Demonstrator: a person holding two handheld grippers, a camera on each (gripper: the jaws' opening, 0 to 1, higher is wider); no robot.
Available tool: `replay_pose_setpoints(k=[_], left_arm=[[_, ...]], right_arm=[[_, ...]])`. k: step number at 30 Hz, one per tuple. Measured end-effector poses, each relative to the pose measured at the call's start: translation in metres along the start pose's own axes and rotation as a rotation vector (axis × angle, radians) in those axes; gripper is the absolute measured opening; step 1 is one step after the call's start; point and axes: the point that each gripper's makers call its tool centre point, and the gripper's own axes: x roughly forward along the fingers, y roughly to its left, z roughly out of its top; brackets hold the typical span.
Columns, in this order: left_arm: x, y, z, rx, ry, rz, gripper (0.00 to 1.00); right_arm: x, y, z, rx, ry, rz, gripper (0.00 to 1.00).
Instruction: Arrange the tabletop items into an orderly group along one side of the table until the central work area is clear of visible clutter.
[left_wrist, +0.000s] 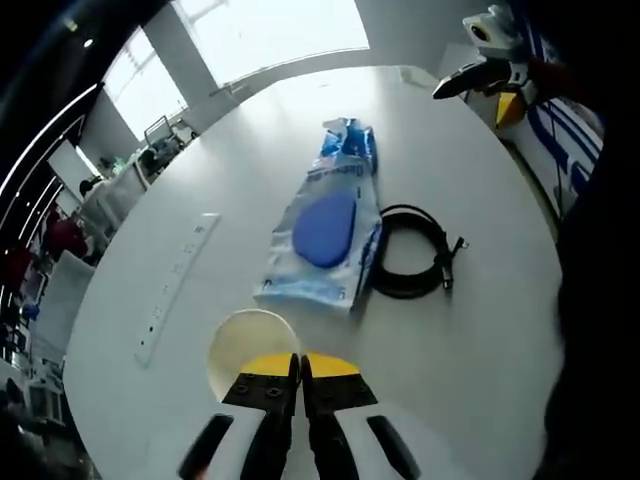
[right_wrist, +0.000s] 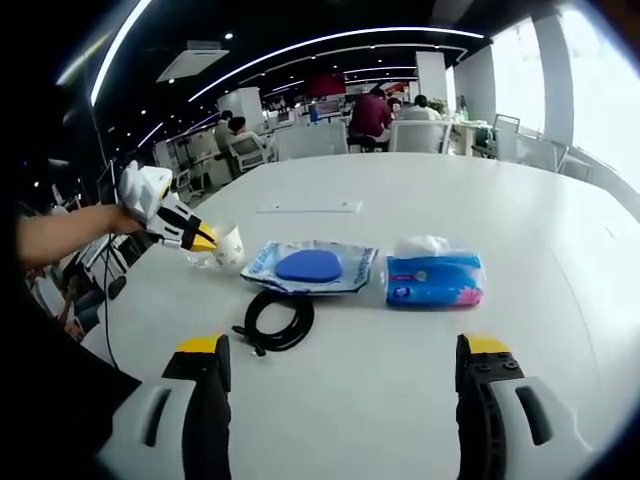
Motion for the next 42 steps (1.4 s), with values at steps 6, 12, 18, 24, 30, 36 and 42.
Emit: replay_pose_setpoints(k=[6, 12, 18, 24, 30, 36, 42], left_arm=[[0.003, 0.001, 0.006, -0.011, -0.013, 0.009, 0.0], [0.007, -0.002, 0.006, -0.005, -0.006, -0.002, 0.01], [0.005, -0.006, 0.007, 0.015, -0.017, -0.015, 0.08], [0.001, -0.006, 0.013, -0.009, -0.054, -0.014, 0.16], [-0.01, 0.0, 0.022, -0.061, -0.097, 0.009, 0.25], [-0.026, 0.007, 0.031, -0.132, -0.153, 0.039, 0.33], [-0.047, 0.01, 0.036, -0.284, -0.211, 0.061, 0.43]], right_arm=[[0.0, -0.002, -0.001, 0.007, 0.0, -0.004, 0.89], [0.0, -0.004, -0.001, 0.01, -0.002, -0.007, 0.89], [0.0, -0.005, -0.001, 0.009, -0.001, -0.006, 0.89], [0.001, -0.004, -0.001, 0.009, -0.001, -0.004, 0.89], [0.002, -0.002, 0.0, 0.006, 0.002, 0.002, 0.89], [0.004, 0.002, 0.001, -0.001, 0.005, 0.011, 0.89], [0.008, 0.004, 0.0, -0.006, 0.012, 0.024, 0.88]])
